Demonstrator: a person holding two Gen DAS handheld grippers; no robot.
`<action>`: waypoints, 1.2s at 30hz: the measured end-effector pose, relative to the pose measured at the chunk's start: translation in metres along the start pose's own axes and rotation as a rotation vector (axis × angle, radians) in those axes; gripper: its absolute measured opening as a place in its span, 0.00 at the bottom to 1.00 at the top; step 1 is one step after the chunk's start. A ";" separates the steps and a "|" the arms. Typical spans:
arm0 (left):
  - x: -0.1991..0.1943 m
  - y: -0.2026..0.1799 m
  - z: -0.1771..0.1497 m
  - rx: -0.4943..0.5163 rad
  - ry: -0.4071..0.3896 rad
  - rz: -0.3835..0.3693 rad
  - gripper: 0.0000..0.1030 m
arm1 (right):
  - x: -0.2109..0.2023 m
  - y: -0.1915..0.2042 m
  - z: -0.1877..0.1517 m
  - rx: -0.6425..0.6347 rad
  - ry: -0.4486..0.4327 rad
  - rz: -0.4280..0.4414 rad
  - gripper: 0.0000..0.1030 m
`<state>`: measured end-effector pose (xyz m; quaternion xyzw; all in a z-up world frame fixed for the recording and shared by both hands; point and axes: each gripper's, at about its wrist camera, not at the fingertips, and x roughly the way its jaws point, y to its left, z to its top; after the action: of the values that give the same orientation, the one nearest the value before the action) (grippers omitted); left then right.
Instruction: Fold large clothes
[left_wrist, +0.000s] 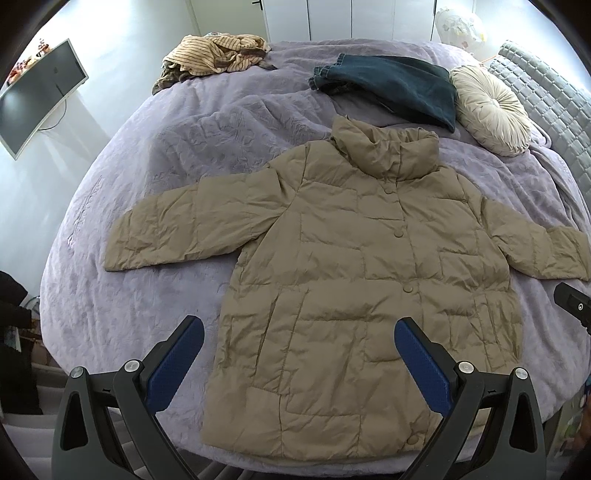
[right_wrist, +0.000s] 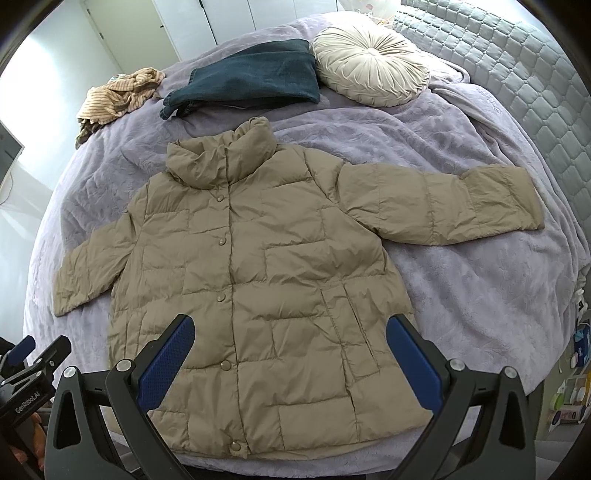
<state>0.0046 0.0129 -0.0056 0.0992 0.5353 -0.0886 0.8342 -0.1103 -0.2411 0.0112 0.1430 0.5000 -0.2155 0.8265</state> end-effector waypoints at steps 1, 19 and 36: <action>0.000 0.000 0.000 0.000 0.000 0.000 1.00 | 0.000 0.000 0.000 0.001 -0.001 0.000 1.00; -0.002 0.000 0.001 -0.002 -0.002 0.006 1.00 | 0.000 -0.001 0.001 0.002 0.001 0.001 1.00; -0.002 0.001 0.000 -0.005 -0.001 0.006 1.00 | 0.001 -0.001 0.000 0.002 0.001 0.003 1.00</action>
<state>0.0042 0.0143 -0.0035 0.0989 0.5348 -0.0848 0.8349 -0.1100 -0.2420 0.0107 0.1447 0.5000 -0.2148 0.8264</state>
